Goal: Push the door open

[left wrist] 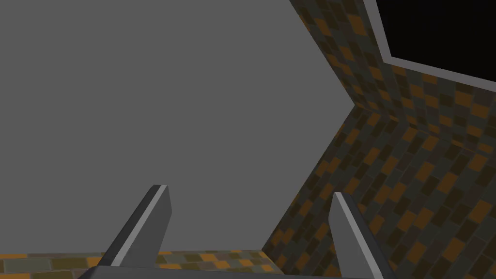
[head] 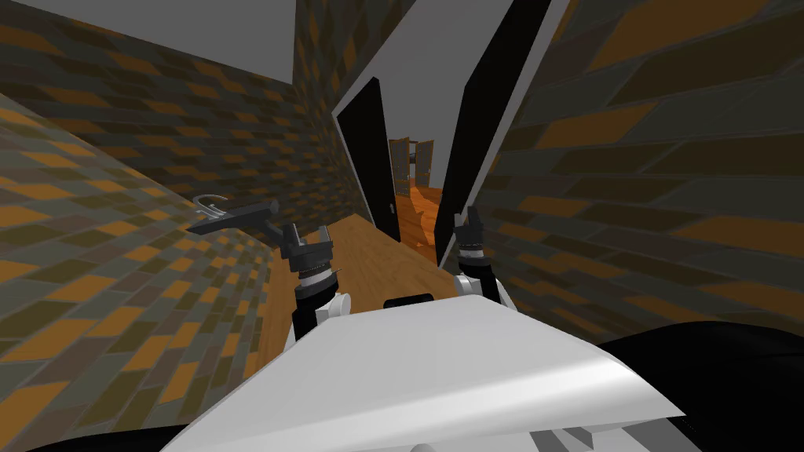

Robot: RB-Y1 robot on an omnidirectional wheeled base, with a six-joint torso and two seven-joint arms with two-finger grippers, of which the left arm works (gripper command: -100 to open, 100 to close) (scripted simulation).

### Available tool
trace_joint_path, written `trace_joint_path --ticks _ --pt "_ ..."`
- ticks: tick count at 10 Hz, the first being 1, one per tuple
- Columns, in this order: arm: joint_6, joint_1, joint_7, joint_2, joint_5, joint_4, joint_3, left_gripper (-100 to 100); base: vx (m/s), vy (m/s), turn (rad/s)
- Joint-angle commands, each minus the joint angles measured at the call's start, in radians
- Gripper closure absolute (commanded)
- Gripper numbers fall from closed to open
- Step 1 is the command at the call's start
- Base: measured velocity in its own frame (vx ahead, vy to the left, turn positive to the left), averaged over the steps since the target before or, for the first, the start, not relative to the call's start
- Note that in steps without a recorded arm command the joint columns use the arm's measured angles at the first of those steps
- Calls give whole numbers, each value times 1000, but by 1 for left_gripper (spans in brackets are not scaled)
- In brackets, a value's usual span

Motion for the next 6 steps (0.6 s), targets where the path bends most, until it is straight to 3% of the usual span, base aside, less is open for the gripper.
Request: trace_joint_path --ticks 1,6 --pt "-10 -2 8 16 -19 27 -2 -100 134 -48 -24" --pt "-38 -8 30 50 -74 107 -9 -100 207 49 -32"
